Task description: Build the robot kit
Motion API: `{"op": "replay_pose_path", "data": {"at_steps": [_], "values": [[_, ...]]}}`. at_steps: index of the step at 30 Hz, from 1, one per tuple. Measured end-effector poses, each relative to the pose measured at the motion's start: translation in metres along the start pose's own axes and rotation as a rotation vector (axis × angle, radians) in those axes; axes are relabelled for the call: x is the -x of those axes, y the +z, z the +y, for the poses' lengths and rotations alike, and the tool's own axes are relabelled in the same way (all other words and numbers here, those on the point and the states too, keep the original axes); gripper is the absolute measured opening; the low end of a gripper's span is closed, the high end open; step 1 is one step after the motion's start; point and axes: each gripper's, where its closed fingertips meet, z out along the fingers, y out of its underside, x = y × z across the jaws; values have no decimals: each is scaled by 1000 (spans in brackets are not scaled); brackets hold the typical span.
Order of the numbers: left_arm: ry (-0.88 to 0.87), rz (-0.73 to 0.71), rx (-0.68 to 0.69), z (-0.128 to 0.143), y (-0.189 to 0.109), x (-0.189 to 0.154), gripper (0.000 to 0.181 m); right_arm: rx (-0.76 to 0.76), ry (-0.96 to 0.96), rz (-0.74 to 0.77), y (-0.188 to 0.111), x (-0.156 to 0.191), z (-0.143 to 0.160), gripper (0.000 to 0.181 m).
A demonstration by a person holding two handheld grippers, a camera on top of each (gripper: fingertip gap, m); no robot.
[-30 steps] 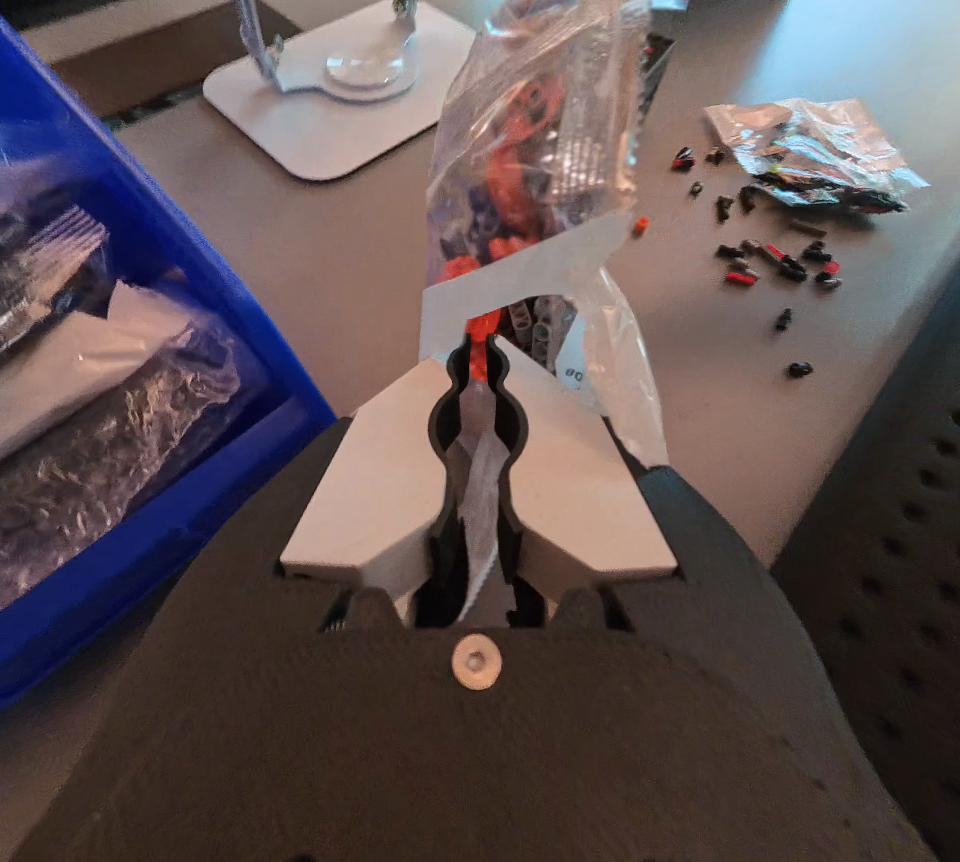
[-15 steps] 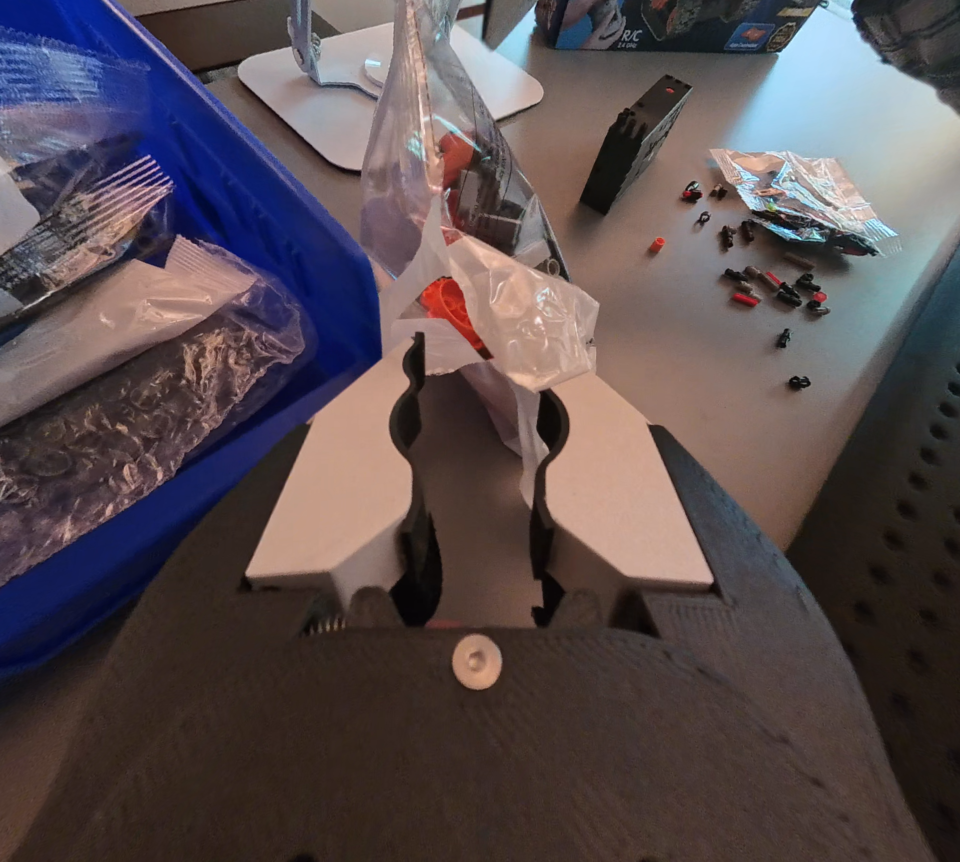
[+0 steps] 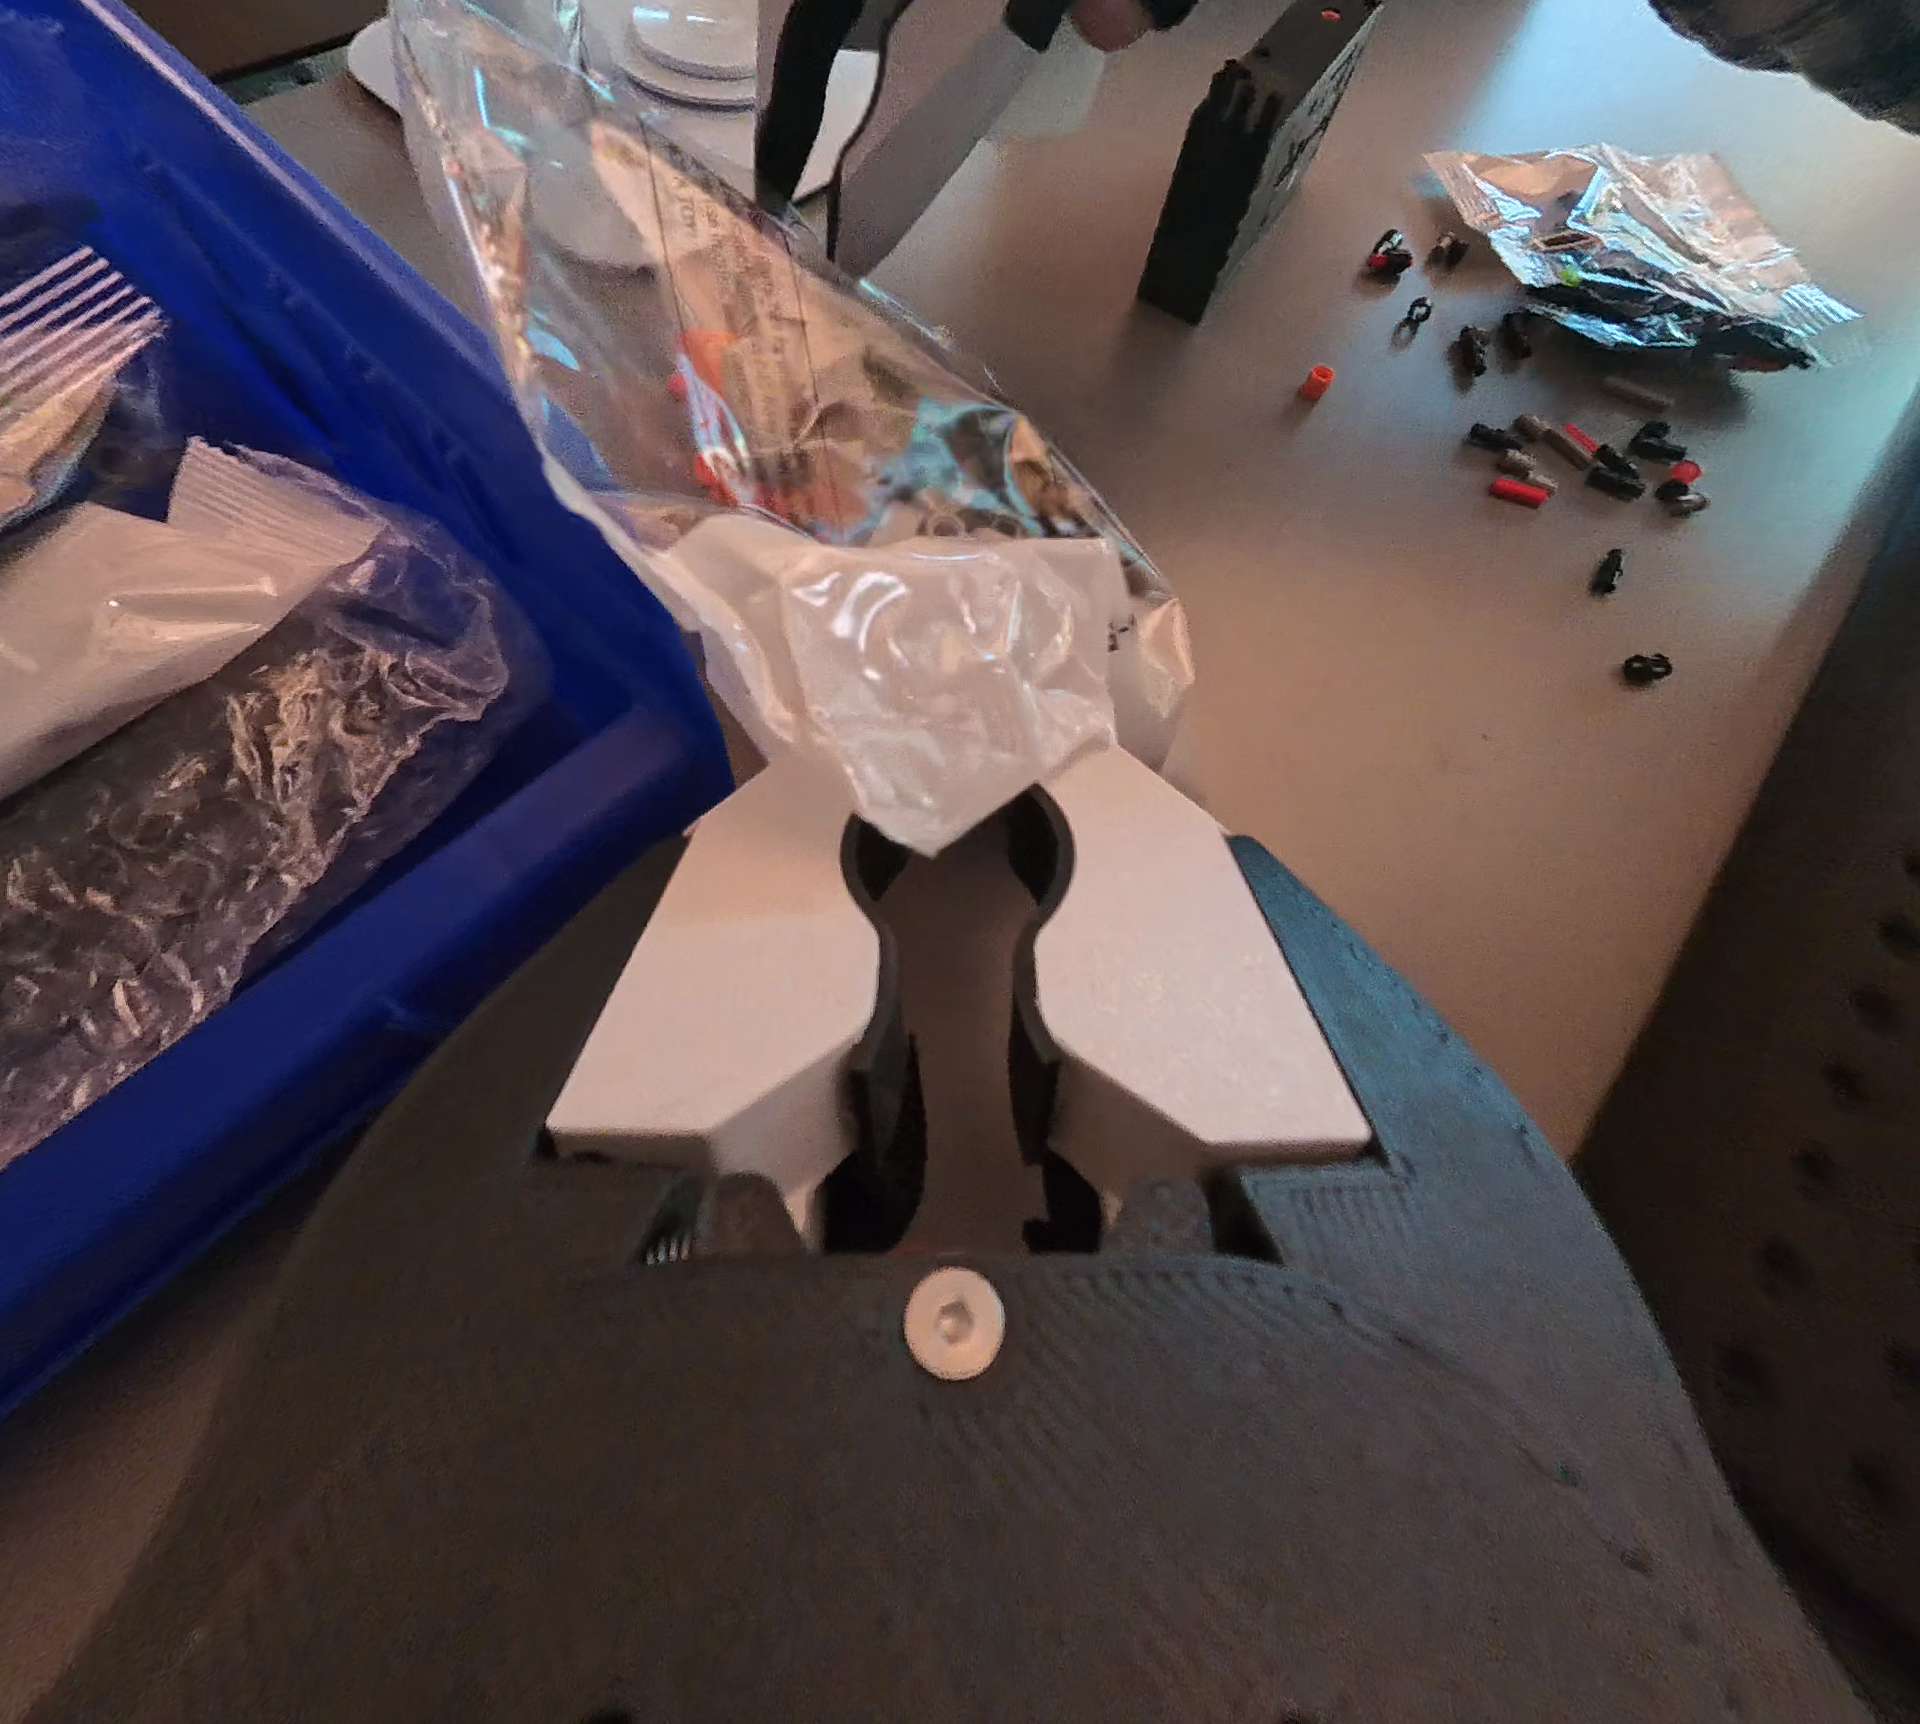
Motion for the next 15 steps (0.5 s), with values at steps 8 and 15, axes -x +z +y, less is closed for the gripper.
{"op": "replay_pose_path", "data": {"at_steps": [8,15], "values": [[36,91,0,11,-5,-22,16,-49,-170,26,-27,52,-15,5],[37,122,12,24,1,-37,19,-42,-178,-58,1,93,0,0]]}}
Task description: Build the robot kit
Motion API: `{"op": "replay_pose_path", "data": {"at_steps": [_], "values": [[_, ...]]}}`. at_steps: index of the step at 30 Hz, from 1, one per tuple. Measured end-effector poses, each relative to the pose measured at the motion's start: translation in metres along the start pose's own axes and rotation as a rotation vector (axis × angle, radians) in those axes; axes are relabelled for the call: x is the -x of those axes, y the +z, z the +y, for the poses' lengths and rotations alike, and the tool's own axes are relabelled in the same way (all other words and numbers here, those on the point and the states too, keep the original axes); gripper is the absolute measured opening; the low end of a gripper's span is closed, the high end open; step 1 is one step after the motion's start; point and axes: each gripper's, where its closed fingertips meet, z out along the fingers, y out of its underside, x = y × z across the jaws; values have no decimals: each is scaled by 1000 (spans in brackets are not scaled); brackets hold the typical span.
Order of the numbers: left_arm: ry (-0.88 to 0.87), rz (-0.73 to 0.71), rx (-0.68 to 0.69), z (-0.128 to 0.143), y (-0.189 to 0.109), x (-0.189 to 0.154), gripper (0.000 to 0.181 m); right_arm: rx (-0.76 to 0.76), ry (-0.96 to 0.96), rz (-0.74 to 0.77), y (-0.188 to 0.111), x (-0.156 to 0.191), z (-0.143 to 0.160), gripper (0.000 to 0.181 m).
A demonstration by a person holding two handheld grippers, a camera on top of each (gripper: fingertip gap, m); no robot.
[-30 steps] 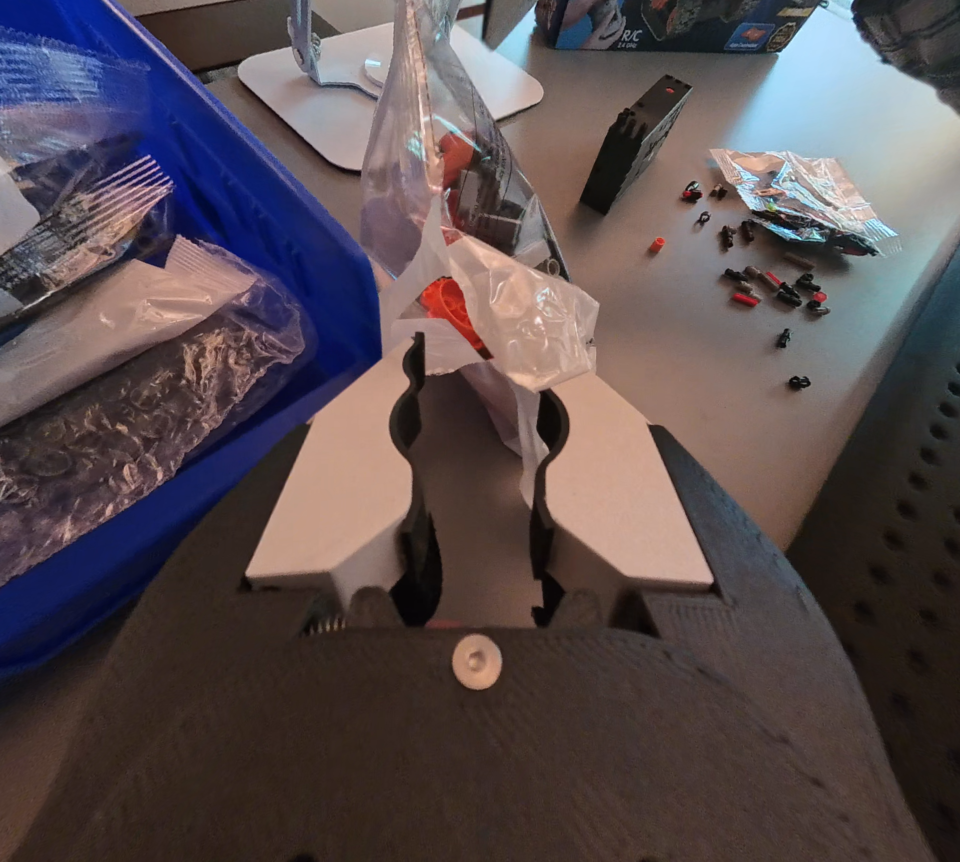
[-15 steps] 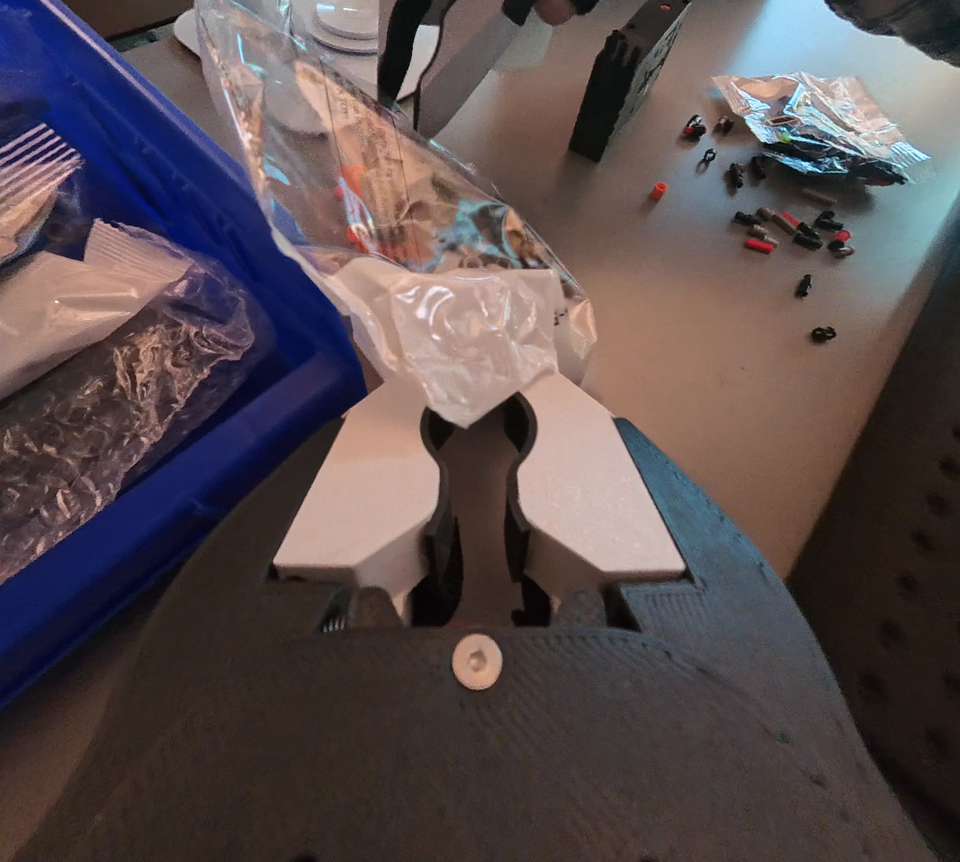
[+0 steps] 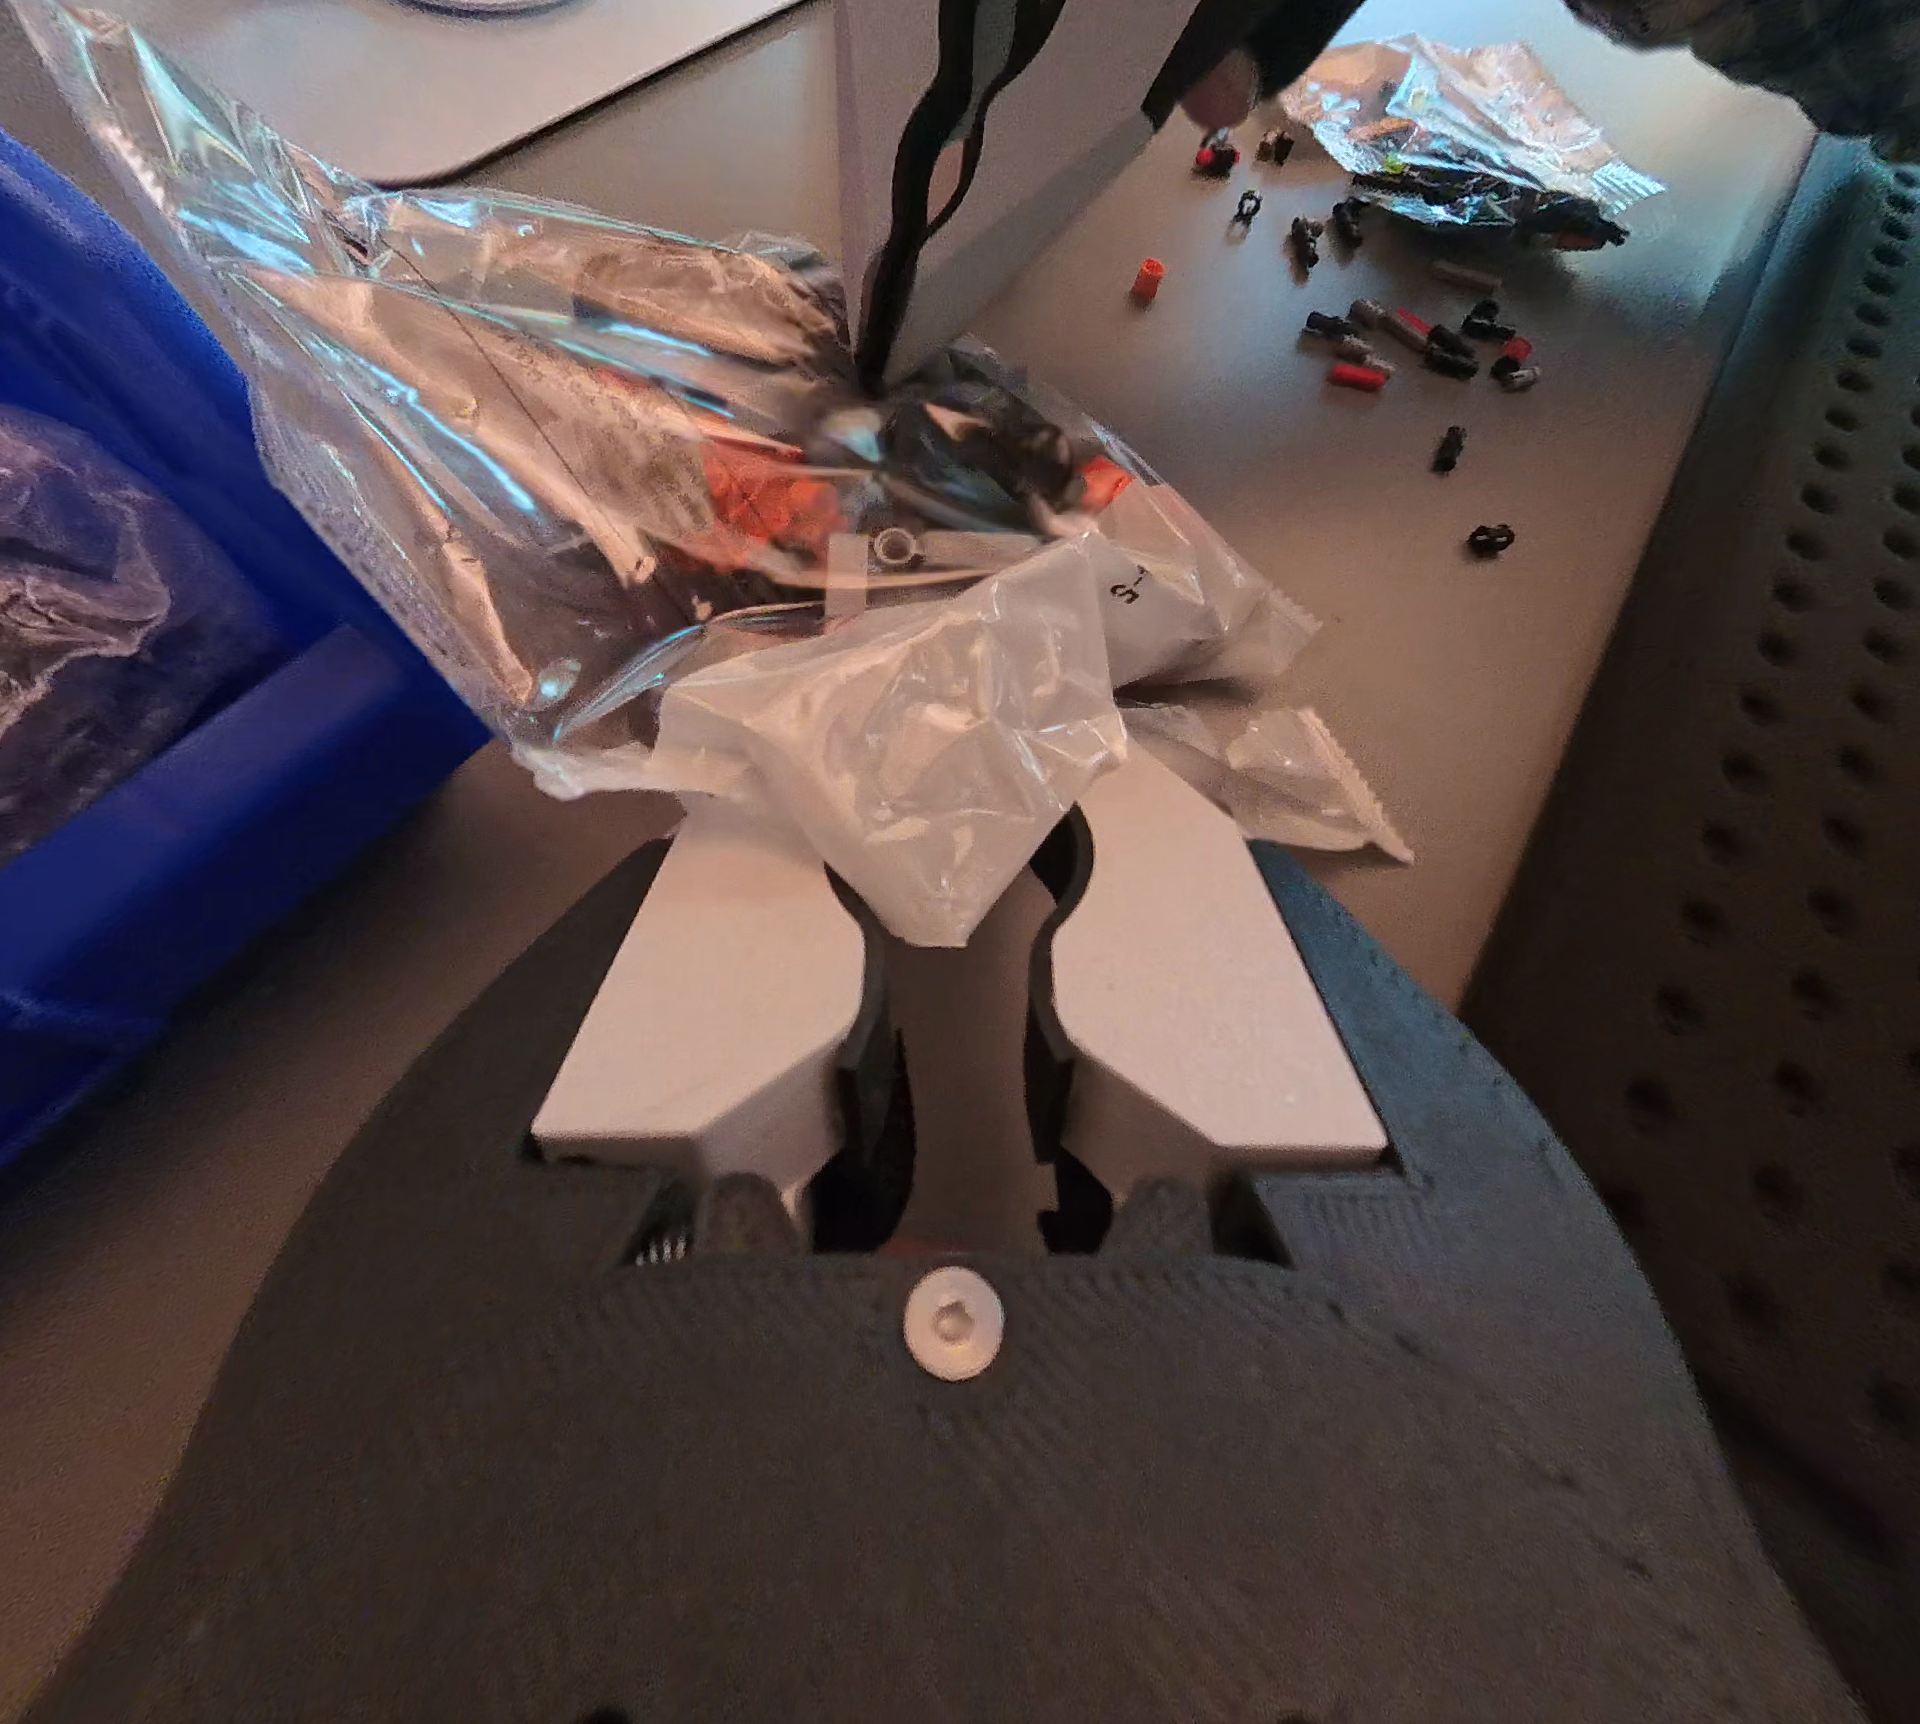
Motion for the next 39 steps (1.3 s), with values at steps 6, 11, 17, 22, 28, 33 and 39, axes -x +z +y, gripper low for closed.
{"op": "replay_pose_path", "data": {"at_steps": [6,11,17,22,28,33,39], "values": [[30,-80,17,3,3,2,25,-38,8,23,10,6,0,0],[71,-142,111,18,5,7,9,-36,-3,83,-13,4,-3,5],[69,-131,91,18,0,4,20,40,11,30,-26,36,25,28],[78,-147,92,19,-5,2,28,21,195,16,-27,45,50,33],[97,-132,123,24,-1,-3,24,-39,365,24,-15,57,55,38],[130,-135,163,27,3,-7,19,-192,577,-26,-12,49,43,35],[166,-119,171,28,10,-15,20,-207,564,25,-6,43,39,17]]}}
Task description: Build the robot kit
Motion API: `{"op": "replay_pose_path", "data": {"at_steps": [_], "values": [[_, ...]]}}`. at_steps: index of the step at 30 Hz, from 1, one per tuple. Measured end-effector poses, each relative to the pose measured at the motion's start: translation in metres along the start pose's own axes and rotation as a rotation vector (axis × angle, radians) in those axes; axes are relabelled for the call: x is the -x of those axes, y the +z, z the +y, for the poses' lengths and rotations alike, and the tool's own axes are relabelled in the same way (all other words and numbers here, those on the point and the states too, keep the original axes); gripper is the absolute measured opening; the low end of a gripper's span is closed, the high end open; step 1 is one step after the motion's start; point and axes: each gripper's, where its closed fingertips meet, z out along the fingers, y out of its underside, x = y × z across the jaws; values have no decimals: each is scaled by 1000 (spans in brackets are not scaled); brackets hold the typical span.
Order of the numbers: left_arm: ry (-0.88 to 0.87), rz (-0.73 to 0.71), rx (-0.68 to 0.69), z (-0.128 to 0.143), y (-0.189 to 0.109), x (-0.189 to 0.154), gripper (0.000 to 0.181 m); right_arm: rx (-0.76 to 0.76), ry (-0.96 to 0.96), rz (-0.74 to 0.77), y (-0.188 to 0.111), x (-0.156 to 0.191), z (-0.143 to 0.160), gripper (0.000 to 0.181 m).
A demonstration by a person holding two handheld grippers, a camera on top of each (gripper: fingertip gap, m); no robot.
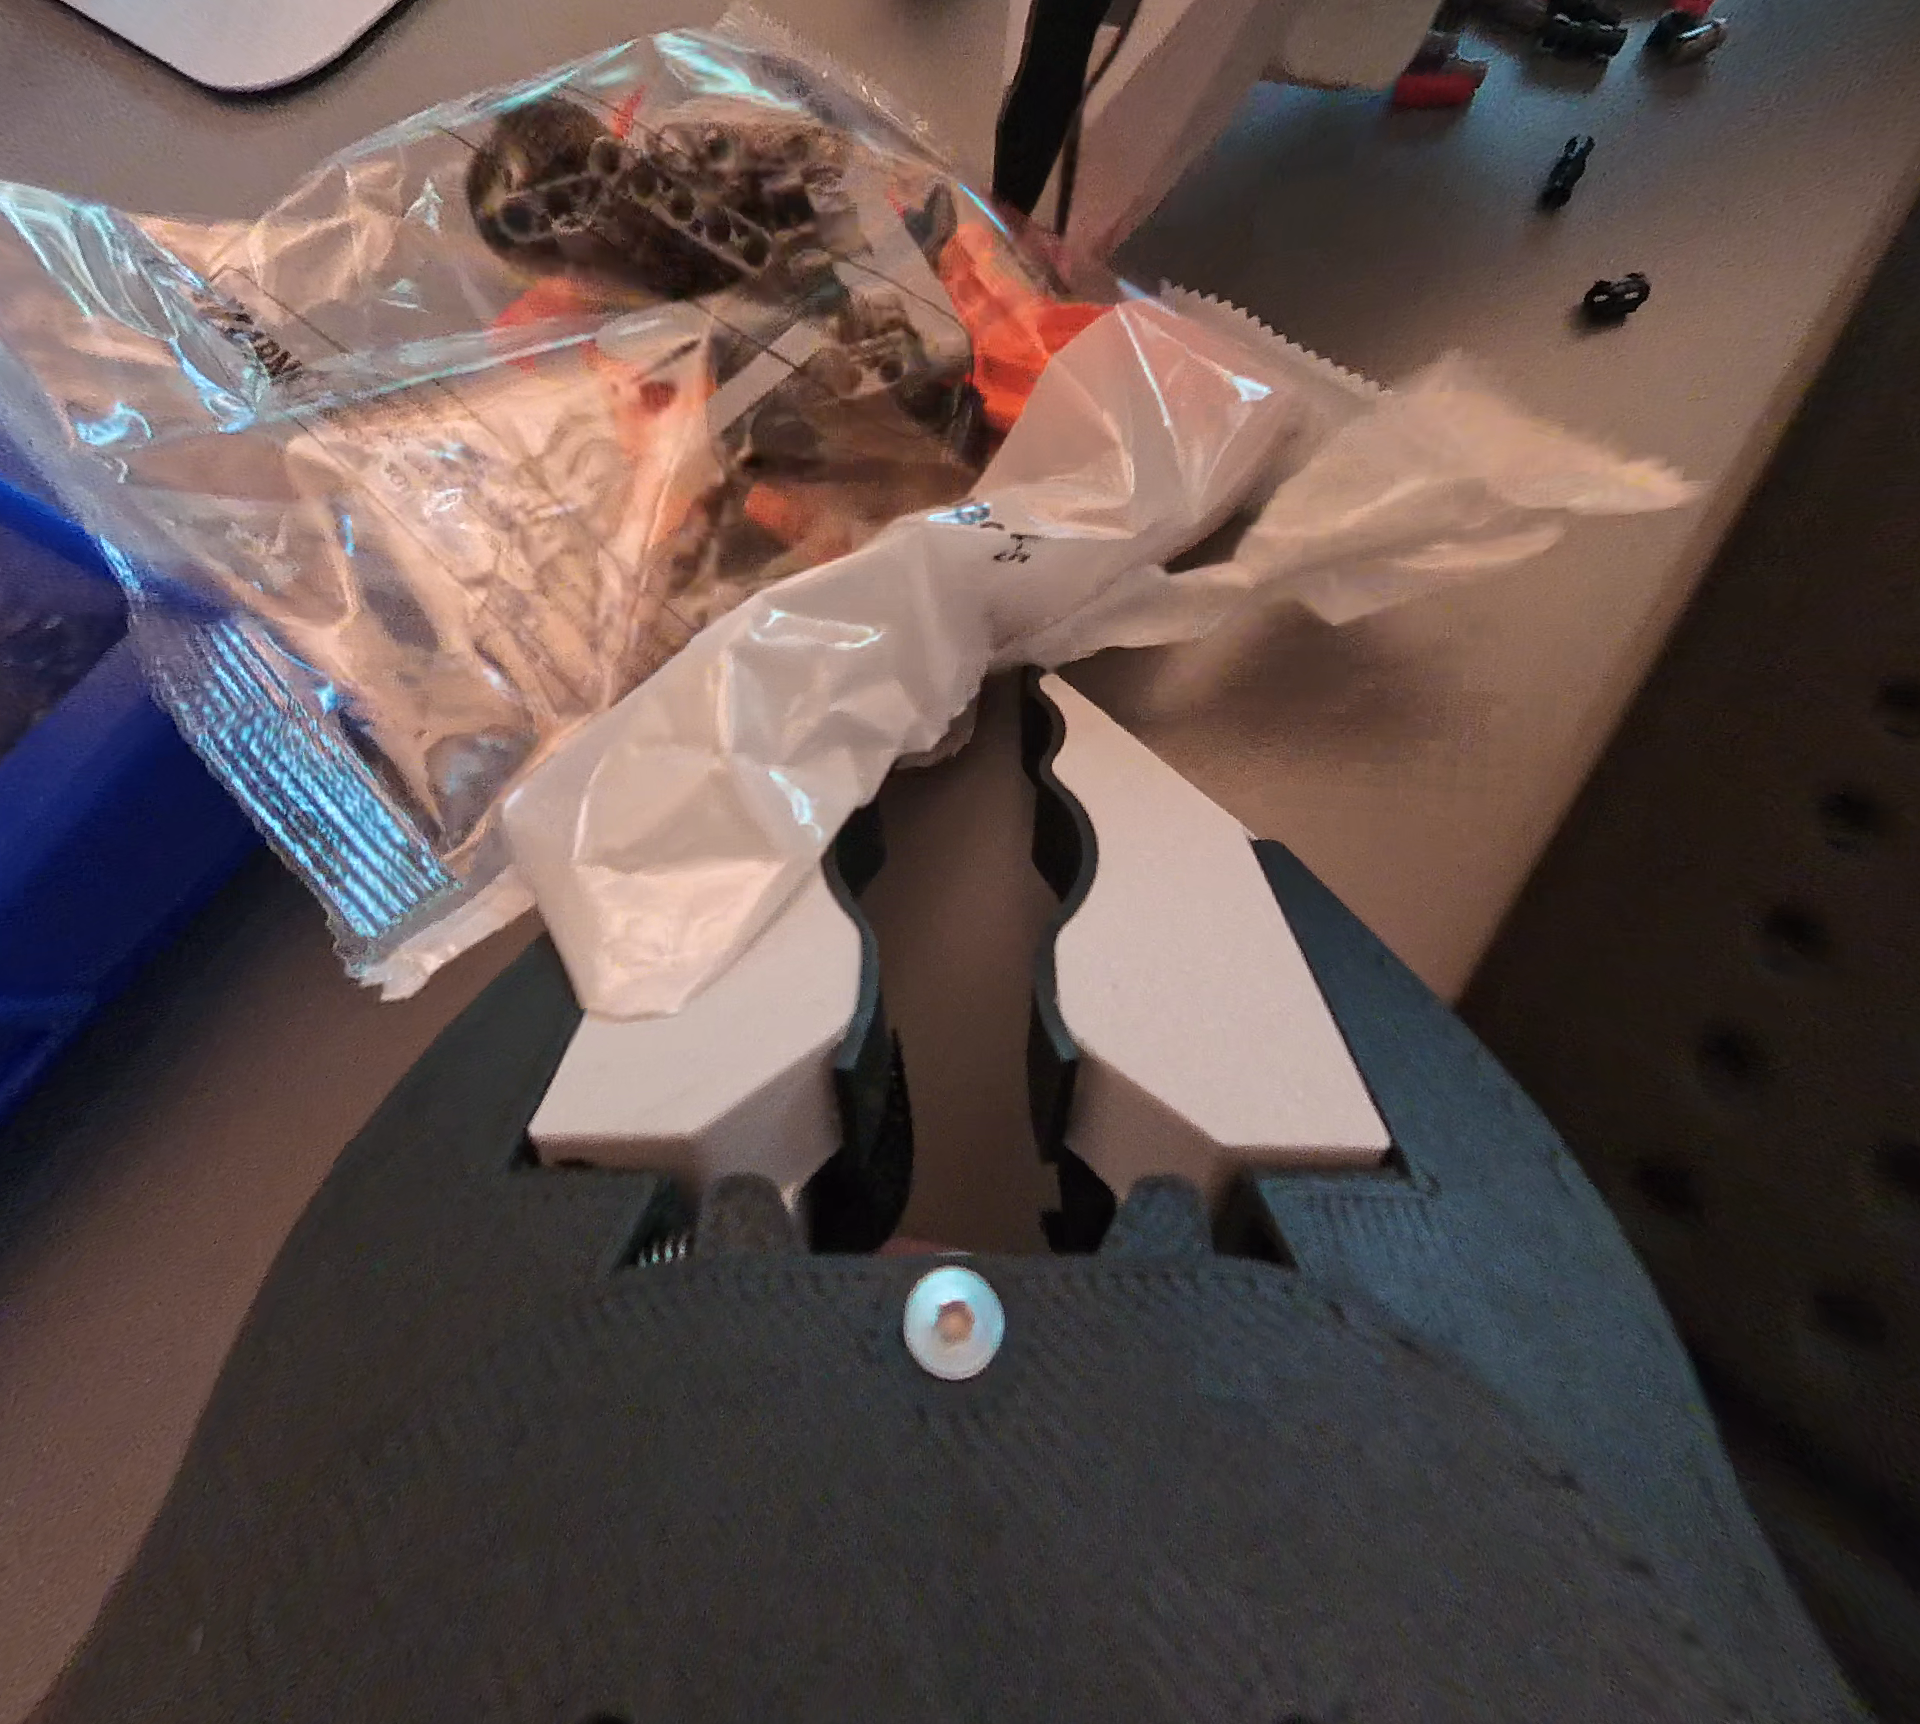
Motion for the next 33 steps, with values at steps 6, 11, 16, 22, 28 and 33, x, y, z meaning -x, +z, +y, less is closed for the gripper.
{"op": "replay_pose_path", "data": {"at_steps": [6,11,16,22,28,33], "values": [[10,-23,-4,0,-18,1,23,42,7,11,-9,-1,10,12],[38,-32,-33,-3,-23,-1,23,39,103,-27,-7,4,14,31],[52,-57,-54,-11,-12,2,24,16,160,-44,1,6,9,27],[70,-57,-59,-15,-14,1,21,-51,163,-21,-1,-1,-4,0],[44,-112,-16,1,-15,8,24,-86,13,43,-24,-1,-19,0],[-12,-128,-90,-7,-23,13,24,-34,-114,84,-43,1,-25,0]]}}
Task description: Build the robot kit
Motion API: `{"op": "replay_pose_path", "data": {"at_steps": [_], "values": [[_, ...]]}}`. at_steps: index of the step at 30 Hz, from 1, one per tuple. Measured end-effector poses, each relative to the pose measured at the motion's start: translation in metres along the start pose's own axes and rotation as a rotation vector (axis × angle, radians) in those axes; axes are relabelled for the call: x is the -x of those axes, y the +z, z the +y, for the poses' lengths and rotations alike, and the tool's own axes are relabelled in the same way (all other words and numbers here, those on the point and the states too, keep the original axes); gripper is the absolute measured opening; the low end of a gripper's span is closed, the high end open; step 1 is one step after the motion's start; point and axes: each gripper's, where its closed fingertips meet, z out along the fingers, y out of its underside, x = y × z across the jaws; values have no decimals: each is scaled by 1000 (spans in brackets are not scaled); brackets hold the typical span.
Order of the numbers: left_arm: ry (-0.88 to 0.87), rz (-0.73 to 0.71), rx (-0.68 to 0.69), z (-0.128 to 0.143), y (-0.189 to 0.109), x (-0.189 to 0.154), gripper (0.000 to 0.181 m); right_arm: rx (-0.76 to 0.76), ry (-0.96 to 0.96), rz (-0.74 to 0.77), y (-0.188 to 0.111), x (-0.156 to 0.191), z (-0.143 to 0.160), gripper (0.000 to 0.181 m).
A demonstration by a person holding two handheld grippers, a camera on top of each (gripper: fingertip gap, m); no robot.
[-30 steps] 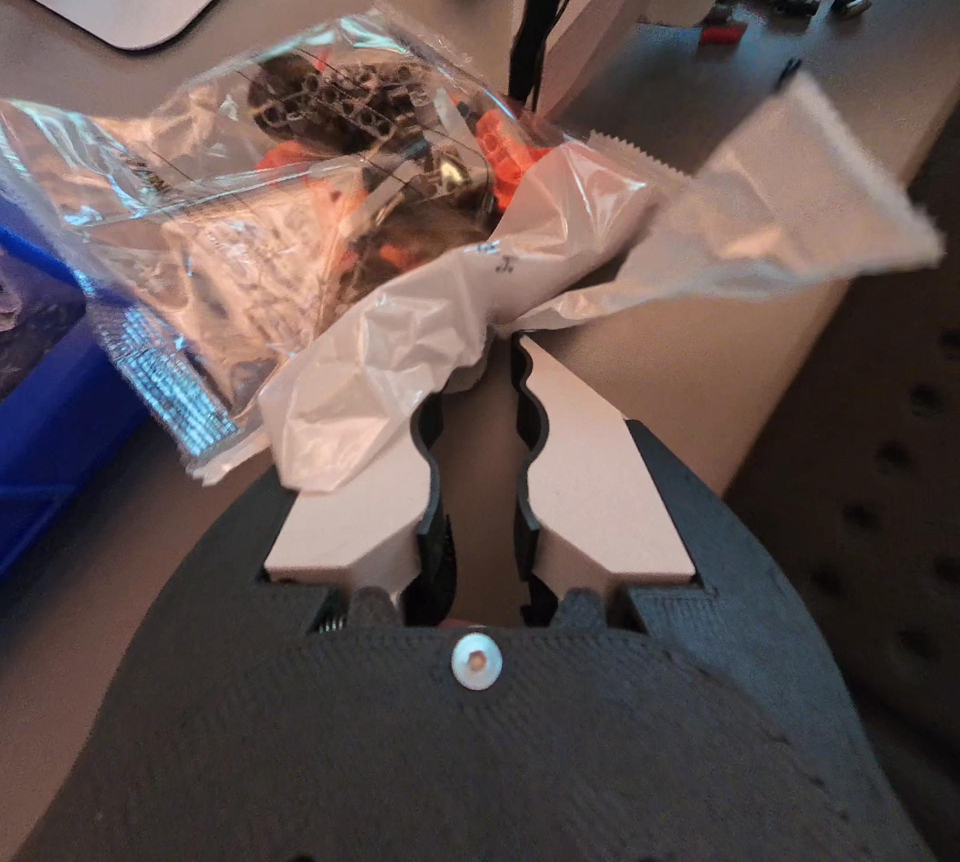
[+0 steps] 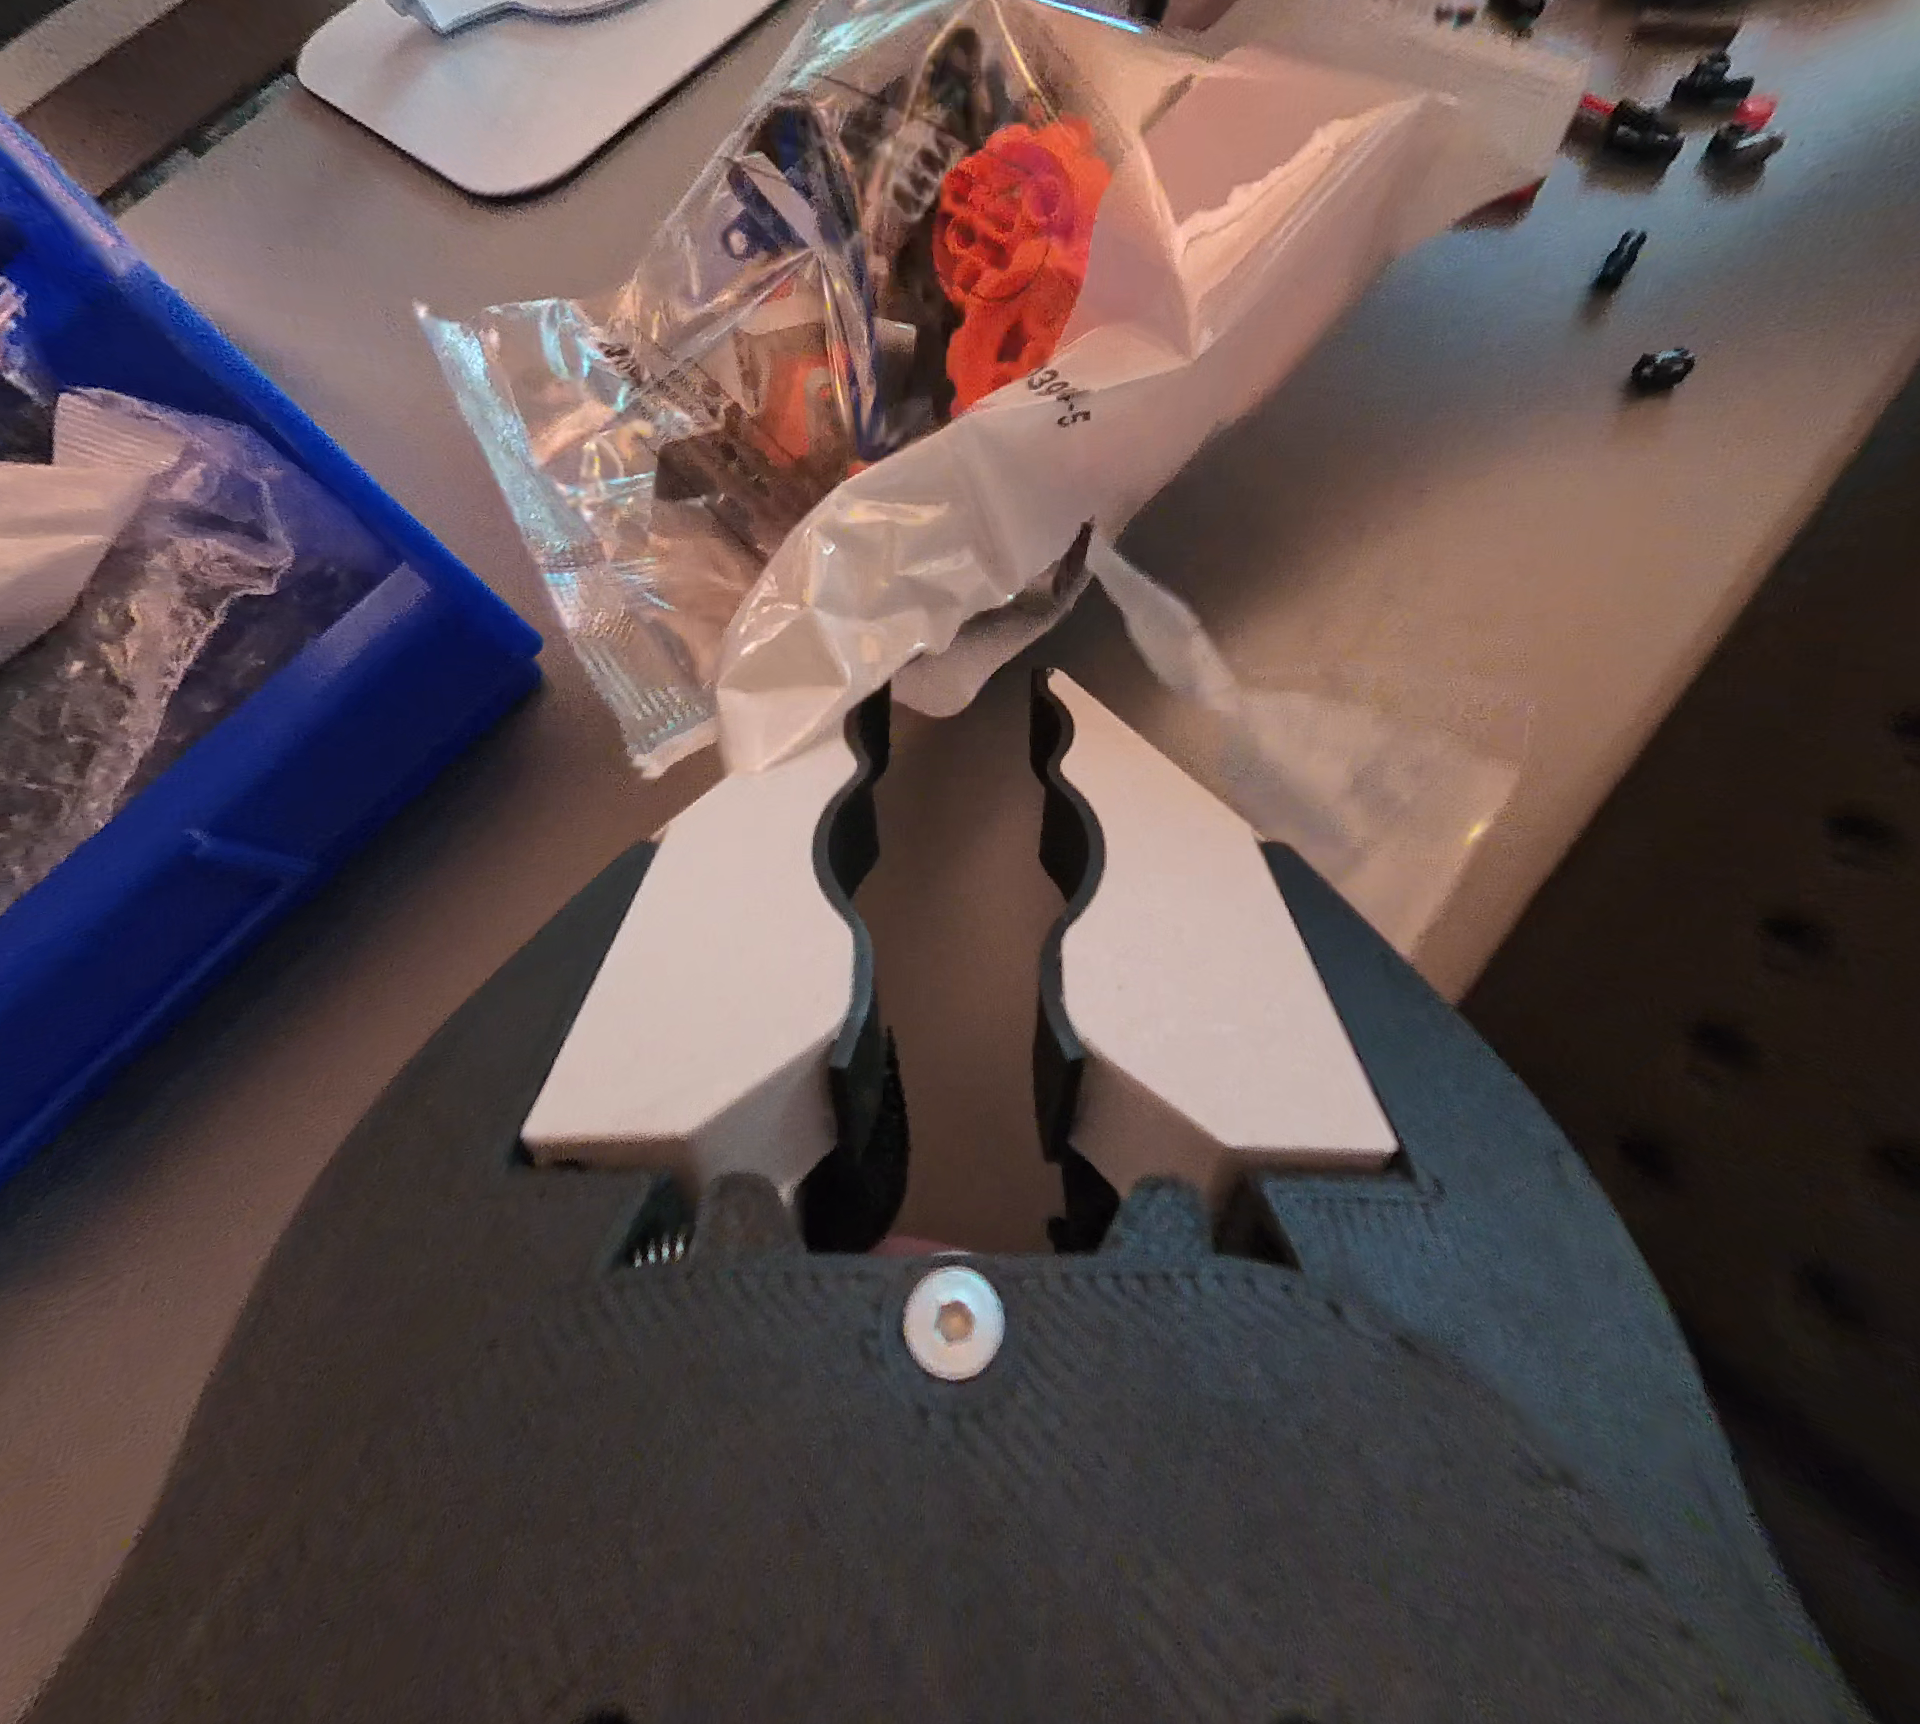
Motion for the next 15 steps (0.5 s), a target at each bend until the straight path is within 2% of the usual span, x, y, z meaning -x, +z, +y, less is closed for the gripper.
{"op": "replay_pose_path", "data": {"at_steps": [4,8,11,13,15], "values": [[-126,18,-86,-11,-17,8,30,104,-82,17,6,5,21,0],[-153,-68,-64,-16,-38,28,34,132,-143,26,12,10,35,0],[-131,-106,-106,-49,-50,43,34,156,-186,38,17,14,44,0],[-56,-60,-78,-73,-41,39,34,149,-198,28,18,18,45,0],[30,-20,21,-90,-14,37,38,145,-250,45,18,19,45,0]]}}
